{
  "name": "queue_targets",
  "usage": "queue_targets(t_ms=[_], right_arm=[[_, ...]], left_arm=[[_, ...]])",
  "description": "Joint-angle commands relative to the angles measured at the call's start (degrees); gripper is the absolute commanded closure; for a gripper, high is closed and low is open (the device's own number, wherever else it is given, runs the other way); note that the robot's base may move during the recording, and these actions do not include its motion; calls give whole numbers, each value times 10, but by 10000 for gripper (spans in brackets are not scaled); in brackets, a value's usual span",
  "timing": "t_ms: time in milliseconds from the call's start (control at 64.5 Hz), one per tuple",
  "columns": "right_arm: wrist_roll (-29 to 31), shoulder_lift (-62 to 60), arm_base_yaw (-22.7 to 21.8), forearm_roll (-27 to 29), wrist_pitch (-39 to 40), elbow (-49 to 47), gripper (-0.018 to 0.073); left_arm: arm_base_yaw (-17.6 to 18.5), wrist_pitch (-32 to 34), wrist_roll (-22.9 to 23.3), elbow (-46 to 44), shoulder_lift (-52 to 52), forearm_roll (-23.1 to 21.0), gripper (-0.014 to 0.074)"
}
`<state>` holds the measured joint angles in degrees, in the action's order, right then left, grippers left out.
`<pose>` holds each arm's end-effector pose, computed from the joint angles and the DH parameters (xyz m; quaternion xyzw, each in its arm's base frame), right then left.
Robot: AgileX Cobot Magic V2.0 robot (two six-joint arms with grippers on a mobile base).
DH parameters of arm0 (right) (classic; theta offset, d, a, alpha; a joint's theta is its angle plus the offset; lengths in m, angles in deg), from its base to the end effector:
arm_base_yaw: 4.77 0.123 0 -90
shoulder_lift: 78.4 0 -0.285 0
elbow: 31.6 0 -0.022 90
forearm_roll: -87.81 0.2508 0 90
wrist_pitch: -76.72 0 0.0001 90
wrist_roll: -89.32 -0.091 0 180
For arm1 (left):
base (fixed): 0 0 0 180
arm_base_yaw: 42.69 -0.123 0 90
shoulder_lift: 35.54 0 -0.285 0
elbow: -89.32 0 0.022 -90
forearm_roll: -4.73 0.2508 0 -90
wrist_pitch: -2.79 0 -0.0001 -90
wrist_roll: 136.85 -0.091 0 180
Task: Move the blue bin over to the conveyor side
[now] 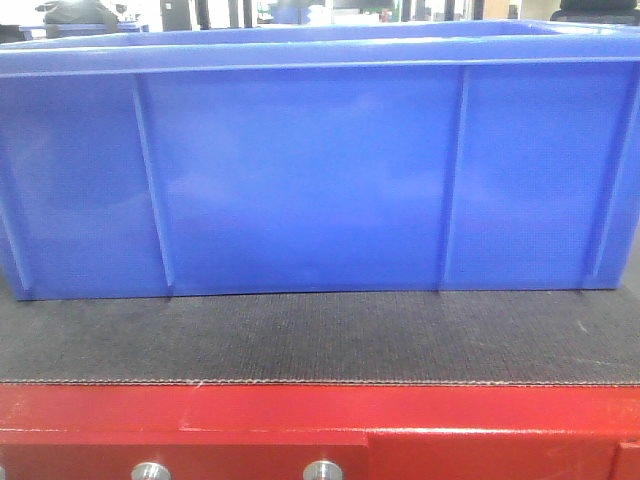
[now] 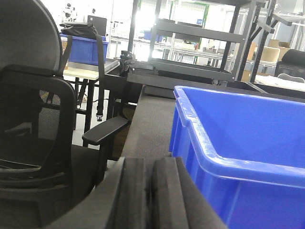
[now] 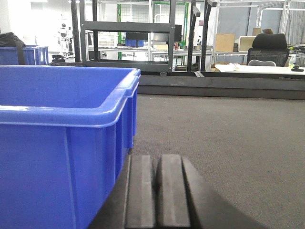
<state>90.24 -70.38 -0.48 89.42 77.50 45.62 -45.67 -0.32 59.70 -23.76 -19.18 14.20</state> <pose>0.0563 0.0042 0.2142 -0.0210 0.6718 0.0320 0.7398 0.0637 0.0041 0.2602 -0.0633 0.6813 -0.0231 0.7289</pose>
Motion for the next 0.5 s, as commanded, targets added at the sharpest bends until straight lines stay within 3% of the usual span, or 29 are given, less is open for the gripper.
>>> queue_targets(t_ms=[0, 480], right_arm=[[3, -2, -2, 2, 14, 0, 648], [3, -2, -2, 2, 14, 0, 648]], left_arm=[[-2, 11, 2, -1, -3, -1, 584], [-2, 11, 2, -1, -3, -1, 584]])
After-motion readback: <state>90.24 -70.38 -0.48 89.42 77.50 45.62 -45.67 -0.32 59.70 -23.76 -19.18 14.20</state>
